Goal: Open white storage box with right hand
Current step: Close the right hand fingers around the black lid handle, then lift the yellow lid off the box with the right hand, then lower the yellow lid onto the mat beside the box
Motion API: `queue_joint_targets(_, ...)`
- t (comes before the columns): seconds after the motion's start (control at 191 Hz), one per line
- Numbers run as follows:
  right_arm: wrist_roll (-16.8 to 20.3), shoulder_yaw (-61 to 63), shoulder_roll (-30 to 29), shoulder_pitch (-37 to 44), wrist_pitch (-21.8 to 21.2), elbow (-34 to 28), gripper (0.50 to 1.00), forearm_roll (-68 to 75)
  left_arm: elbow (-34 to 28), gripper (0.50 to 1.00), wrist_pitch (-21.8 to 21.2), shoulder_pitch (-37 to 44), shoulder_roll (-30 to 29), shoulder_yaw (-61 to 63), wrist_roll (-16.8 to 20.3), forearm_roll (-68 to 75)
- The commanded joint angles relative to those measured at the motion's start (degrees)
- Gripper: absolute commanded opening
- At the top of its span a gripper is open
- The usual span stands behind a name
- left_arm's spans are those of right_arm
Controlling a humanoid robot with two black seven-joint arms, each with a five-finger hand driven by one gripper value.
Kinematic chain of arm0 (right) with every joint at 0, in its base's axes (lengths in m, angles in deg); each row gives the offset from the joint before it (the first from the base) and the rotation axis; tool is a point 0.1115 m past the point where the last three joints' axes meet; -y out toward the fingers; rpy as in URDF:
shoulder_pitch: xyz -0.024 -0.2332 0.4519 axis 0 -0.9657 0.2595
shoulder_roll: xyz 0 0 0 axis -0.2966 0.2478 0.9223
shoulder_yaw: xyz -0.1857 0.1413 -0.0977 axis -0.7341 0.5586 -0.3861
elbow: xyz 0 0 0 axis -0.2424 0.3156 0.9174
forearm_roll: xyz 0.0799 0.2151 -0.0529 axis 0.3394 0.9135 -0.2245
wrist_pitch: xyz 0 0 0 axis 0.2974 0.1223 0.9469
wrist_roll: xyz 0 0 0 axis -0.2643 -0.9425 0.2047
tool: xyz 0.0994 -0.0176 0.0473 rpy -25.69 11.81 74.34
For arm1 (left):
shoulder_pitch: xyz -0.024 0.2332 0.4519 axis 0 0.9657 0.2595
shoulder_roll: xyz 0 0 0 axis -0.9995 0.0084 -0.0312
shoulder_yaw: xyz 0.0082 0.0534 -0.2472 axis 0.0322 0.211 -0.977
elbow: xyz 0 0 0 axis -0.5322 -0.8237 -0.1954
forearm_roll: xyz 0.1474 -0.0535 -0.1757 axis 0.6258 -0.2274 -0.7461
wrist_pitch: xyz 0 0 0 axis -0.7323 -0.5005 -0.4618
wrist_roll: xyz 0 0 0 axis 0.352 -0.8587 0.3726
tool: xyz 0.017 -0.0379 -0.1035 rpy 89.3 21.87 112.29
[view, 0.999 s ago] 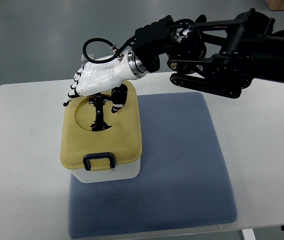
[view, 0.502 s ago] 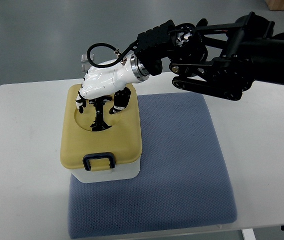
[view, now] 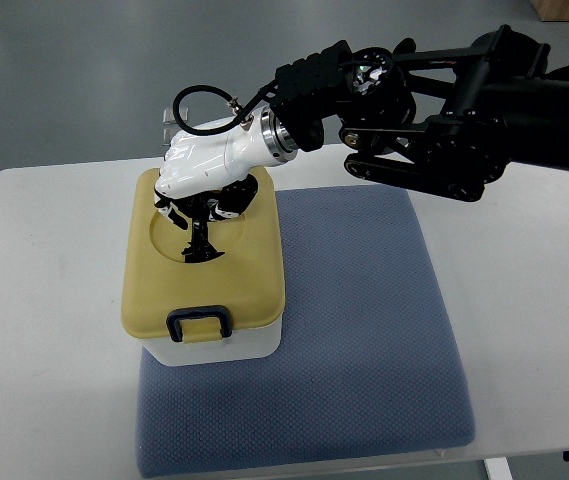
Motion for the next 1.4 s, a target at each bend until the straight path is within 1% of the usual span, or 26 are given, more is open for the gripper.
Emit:
queue_joint_targets(0.0, -0.8, 0.0, 0.0, 0.2, 0.6, -0.1, 0.500, 0.0, 0.0, 1.000, 0.0, 0.0, 0.0, 0.0, 0.0, 0.0)
queue_joint_targets(0.146, -2.1, 0.0, 0.4, 0.6, 2.0, -0.1, 0.500, 0.0, 0.0, 1.000, 0.0, 0.0, 0.0, 0.0, 0.0, 0.0)
queue_joint_targets(0.335, -2.4, 0.7, 1.3, 1.5, 2.6, -0.1, 0.500, 0.2, -0.1, 1.000, 0.0, 0.0, 0.0, 0.0, 0.0, 0.0)
queue_joint_targets(0.533, -5.1, 1.5, 5.2, 4.9, 4.1, -0.3, 0.500, 0.8, 0.0, 1.000, 0.1, 0.0, 0.0, 0.0, 0.0, 0.0)
queue_joint_targets(0.675, -6.4, 5.2, 10.4, 5.9, 4.2, -0.7, 0.500, 1.5, 0.0, 1.000, 0.0, 0.0, 0.0, 0.0, 0.0, 0.0)
queue_joint_targets(0.842, -8.1, 6.8, 19.6, 6.1, 4.2, -2.3, 0.500, 1.8, 0.0, 1.000, 0.1, 0.0, 0.0, 0.0, 0.0, 0.0)
queue_joint_targets(0.921, -8.1, 6.8, 23.3, 5.9, 4.2, -2.9, 0.500, 1.8, 0.0, 1.000, 0.0, 0.0, 0.0, 0.0, 0.0, 0.0)
queue_joint_targets(1.036, -8.1, 6.7, 30.3, 4.1, 4.6, -4.7, 0.500, 1.8, 0.0, 1.000, 0.0, 0.0, 0.0, 0.0, 0.0, 0.0)
queue_joint_targets(1.177, -8.1, 6.6, 36.7, 0.2, 4.6, -6.5, 0.500, 1.6, 0.0, 1.000, 0.0, 0.0, 0.0, 0.0, 0.0, 0.0)
queue_joint_targets(1.276, -8.1, 6.2, 39.4, -3.5, 6.4, -6.5, 0.500, 1.5, 0.0, 1.000, 0.0, 0.0, 0.0, 0.0, 0.0, 0.0)
queue_joint_targets(1.396, -8.1, 4.7, 41.5, -8.2, 11.2, -6.4, 0.500, 1.1, 0.0, 1.000, 0.0, 0.0, 0.0, 0.0, 0.0, 0.0)
